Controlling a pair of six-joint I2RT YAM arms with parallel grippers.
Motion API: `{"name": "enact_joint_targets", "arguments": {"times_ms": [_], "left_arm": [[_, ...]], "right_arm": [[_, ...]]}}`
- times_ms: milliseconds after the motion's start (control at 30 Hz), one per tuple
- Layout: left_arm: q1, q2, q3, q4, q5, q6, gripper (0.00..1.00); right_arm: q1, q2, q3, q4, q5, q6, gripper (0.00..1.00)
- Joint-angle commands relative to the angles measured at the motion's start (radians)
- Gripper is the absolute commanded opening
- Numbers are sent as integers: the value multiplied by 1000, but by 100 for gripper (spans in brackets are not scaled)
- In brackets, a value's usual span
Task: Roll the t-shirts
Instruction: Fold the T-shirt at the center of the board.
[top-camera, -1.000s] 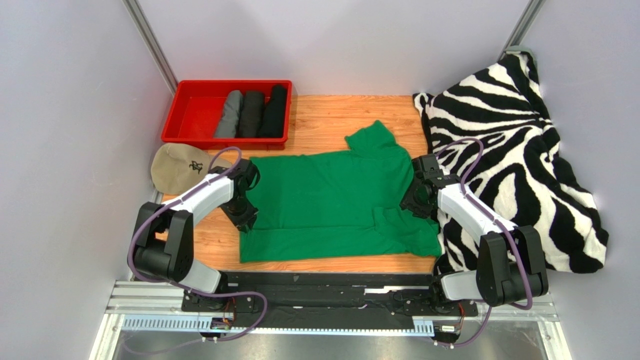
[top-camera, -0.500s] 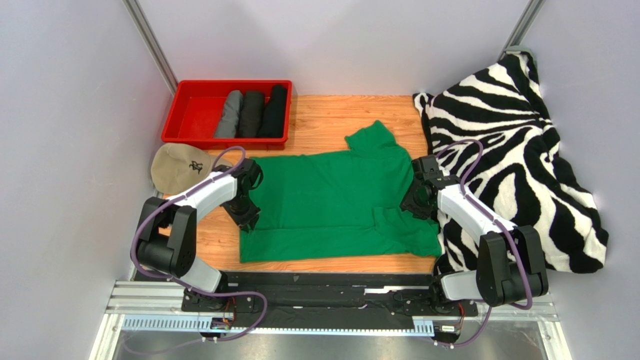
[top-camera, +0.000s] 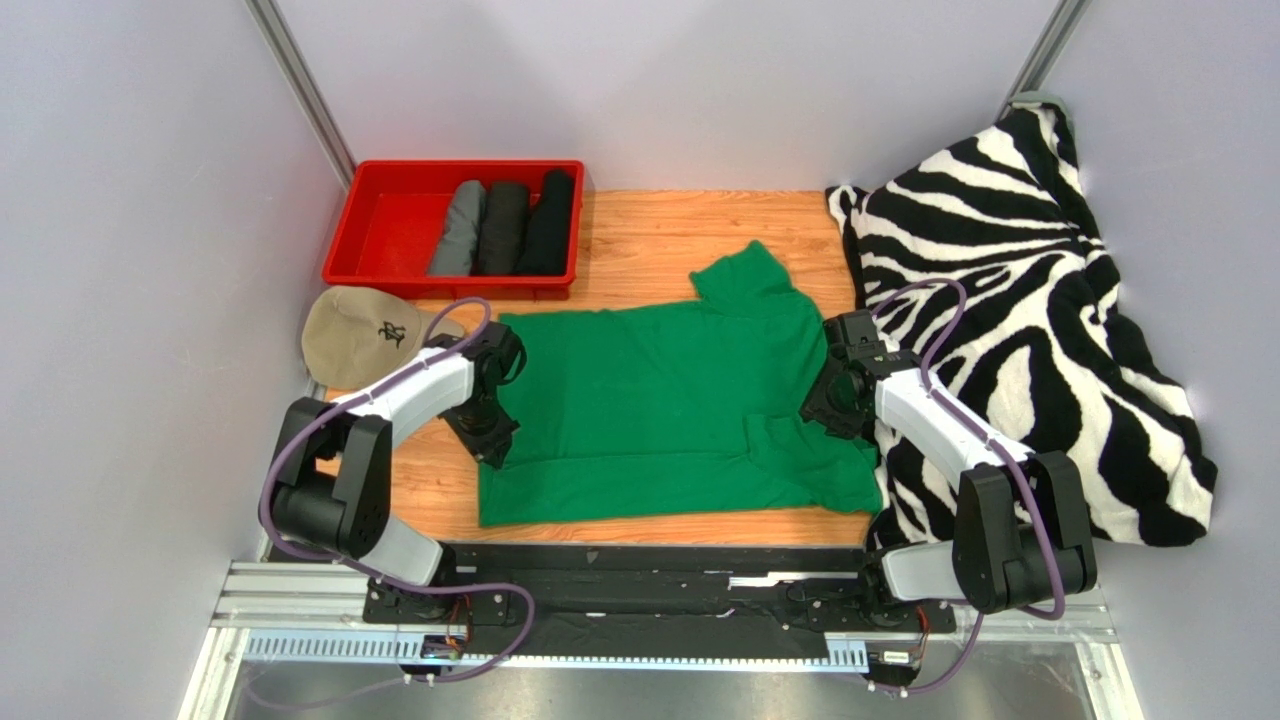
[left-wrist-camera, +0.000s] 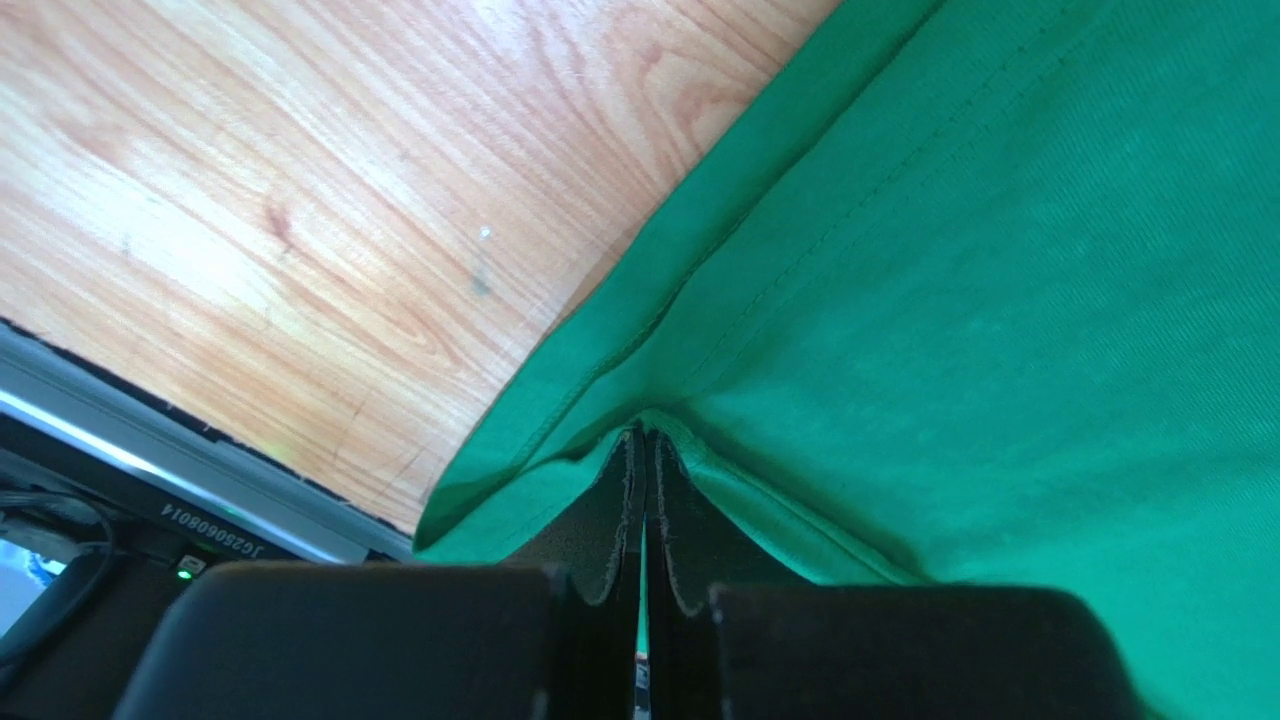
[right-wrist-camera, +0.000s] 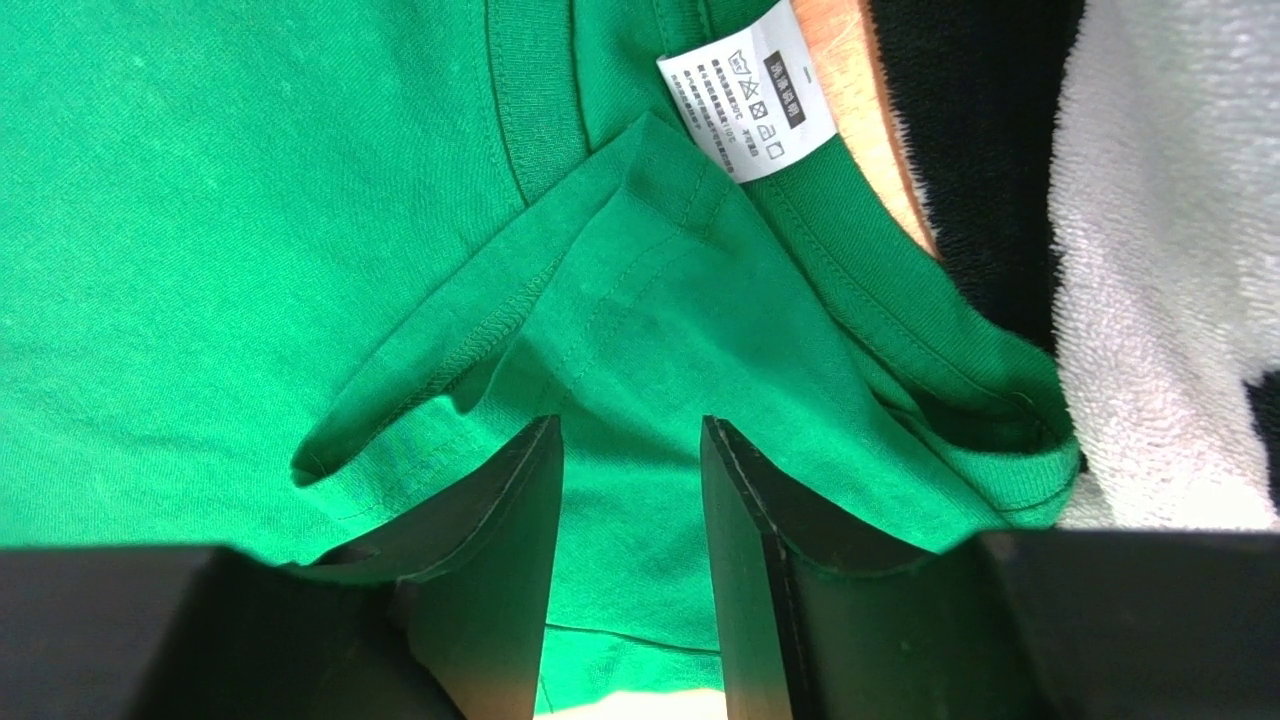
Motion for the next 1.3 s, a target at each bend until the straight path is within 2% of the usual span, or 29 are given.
{"name": "enact_joint_targets", "arguments": {"times_ms": [0,133,267,800,900,967,1000,1033,1133,1267], "left_arm": [[-3,-88,-8,-59,-61,7,0],[-3,-137,-18,-89,-108,5,0],[7,-161,-31,-83,-128,16,0],[8,-128,-17,-38,-115,57,0],[8,-134,-14,-35,-113,62,0],[8,-145,-11,-40,-115,67,0],[8,-147,-9,-41,-116,71,0],[8,-154,-5,-44,-119,73,0],[8,-174,6,-60,-125,77,0],[8,-200,17,-87,-136,77,0]], "right_arm": [[1,-54,-4,12,41,2,45],[1,-89,-4,0,76,7,50],[1,-84,-6,5,67,19,50],[1,94,11,101,124,28,49],[2,92,11,97,138,28,43],[1,74,9,91,141,25,35],[2,55,11,86,141,25,29],[1,48,12,75,139,22,17],[1,17,23,48,139,16,0],[-1,-40,23,22,145,8,0]]}}
